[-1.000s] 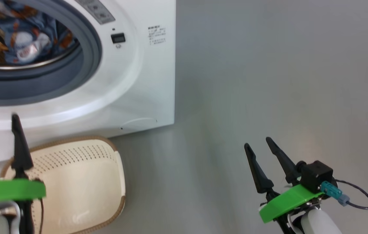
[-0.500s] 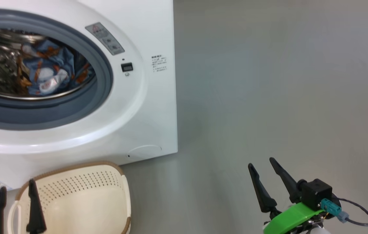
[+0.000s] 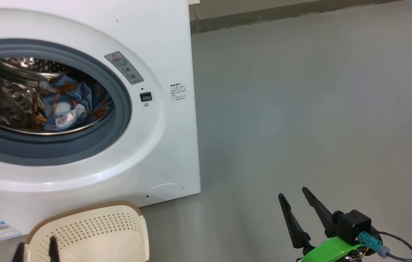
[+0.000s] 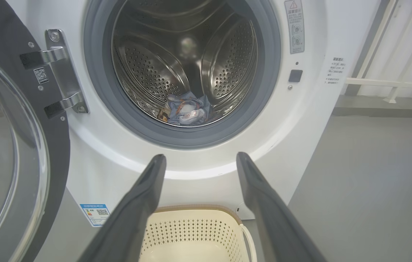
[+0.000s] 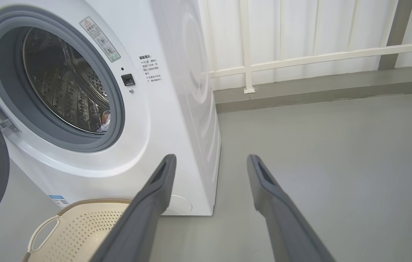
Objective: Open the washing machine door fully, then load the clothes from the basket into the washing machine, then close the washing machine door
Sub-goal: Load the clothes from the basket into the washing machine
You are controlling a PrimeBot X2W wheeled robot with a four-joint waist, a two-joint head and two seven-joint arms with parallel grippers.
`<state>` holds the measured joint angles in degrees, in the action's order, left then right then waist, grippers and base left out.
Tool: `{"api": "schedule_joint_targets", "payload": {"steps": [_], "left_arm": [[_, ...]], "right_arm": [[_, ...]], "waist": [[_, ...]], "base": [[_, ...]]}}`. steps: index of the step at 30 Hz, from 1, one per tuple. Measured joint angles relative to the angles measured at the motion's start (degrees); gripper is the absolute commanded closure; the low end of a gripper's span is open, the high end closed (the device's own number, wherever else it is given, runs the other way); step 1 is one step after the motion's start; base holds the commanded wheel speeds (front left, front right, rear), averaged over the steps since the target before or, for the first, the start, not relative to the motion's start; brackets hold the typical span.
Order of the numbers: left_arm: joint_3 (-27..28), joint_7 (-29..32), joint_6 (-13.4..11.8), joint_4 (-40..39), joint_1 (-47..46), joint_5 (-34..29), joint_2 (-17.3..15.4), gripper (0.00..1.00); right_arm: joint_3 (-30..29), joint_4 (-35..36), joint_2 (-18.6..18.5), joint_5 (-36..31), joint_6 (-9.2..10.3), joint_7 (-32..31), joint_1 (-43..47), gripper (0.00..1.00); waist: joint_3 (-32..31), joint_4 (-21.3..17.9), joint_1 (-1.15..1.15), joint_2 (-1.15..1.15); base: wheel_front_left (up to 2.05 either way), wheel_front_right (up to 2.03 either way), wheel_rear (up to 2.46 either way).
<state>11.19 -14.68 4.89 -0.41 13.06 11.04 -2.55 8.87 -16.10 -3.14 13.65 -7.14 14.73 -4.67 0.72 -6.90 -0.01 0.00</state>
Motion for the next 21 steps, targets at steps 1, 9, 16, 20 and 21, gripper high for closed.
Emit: {"api": "schedule_joint_targets", "payload": {"steps": [1, 9, 16, 20, 21], "left_arm": [[-0.4, 0.0, -0.3, -0.1, 0.2, 0.0, 0.0, 0.0], [-2.2, 0.0, -1.9, -1.3, 1.4, 0.0, 0.0, 0.0], [-2.7, 0.0, -2.1, -2.0, 2.5, 1.1, 0.0, 0.0], [-2.6, 0.0, -2.7, -2.0, 2.5, 1.1, 0.0, 0.0], [-2.7, 0.0, -2.7, -2.0, 2.5, 1.0, 0.0, 0.0]], "right_arm": [[0.0, 0.0, 0.0, -0.1, 0.0, 0.0, 0.0, 0.0], [-0.1, 0.0, 0.0, -0.6, 0.0, 0.0, 0.0, 0.0], [-0.2, 0.1, 0.0, -0.9, 0.0, 0.0, 0.2, 0.0], [-0.2, 0.1, 0.0, -1.0, 0.0, 0.0, 0.2, 0.0], [-0.2, 0.1, 0.0, -1.0, 0.0, 0.0, 0.3, 0.0]], "waist": [[-0.2, 0.0, 0.0, 0.0], [-1.3, 0.4, 0.0, 0.0], [-1.7, 0.5, 0.0, 0.0], [-2.2, 0.5, 0.0, 0.0], [-2.3, 0.5, 0.0, 0.0]], "base": [[0.0, 0.0, 0.0], [0.0, 0.0, 0.0], [0.0, 0.0, 0.0], [0.0, 0.0, 0.0], [0.0, 0.0, 0.0]]}}
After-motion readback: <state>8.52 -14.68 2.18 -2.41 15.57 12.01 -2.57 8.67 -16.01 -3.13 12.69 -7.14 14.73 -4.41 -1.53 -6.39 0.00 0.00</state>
